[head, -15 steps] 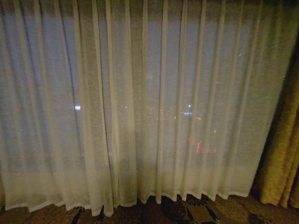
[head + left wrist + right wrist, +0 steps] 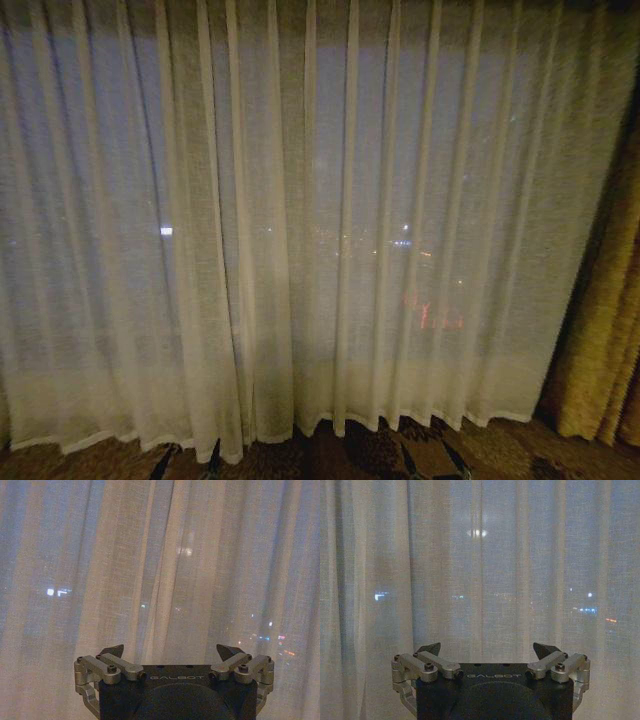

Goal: Open the curtains by pulling them apart, changing their state from closed to fully open.

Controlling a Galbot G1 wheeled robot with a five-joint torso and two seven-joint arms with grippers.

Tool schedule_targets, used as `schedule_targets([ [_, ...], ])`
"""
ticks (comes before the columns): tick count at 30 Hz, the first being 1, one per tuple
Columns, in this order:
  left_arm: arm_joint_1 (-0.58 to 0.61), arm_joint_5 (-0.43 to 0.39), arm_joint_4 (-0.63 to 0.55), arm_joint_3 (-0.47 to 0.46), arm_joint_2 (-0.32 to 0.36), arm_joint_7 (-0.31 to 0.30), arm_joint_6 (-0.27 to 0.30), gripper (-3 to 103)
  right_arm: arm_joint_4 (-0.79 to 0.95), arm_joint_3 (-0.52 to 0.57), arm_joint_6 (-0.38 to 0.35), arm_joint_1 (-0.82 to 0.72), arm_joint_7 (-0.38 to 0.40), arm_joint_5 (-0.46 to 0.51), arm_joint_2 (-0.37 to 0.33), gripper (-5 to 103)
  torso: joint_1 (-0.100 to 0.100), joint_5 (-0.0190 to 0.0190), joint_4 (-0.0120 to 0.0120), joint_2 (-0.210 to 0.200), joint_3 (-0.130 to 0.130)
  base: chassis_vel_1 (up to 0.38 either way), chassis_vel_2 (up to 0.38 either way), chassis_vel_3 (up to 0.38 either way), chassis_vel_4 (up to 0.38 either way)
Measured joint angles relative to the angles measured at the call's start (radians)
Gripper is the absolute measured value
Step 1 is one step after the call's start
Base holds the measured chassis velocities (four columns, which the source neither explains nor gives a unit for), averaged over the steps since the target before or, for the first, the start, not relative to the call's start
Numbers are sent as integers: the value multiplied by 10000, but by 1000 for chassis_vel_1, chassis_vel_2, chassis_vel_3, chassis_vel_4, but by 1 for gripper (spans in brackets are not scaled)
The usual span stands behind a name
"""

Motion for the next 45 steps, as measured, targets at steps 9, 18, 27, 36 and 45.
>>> schedule_targets([
  [9, 23, -2, 2, -7, -31, 0, -10, 100, -59, 19, 12, 15, 3, 160, 0, 100, 0, 0, 0, 0, 0, 0, 0, 0, 0],
  [18, 111, 7, -63, -3, -85, 0, -101, 100, -51, -3, 24, -60, -18, 170, 0, 100, -1, 0, 0, 0, 0, 0, 0, 0, 0],
  [27, 102, 8, -20, -31, -80, -7, -223, 100, -37, -3, 32, -101, 167, 179, 0, 100, 0, 0, -1, 0, 0, 0, 0, 0, 0],
  [36, 121, 5, -5, 85, -55, -24, -214, 100, 38, 22, 133, -114, 373, 180, 0, 100, 0, 0, 0, 0, 0, 0, 0, 0, 0],
  [45, 117, -14, -6, 64, 18, -16, -196, 100, -16, 53, 294, -147, 195, 140, 0, 100, 0, 0, 0, 0, 0, 0, 0, 0, 0],
])
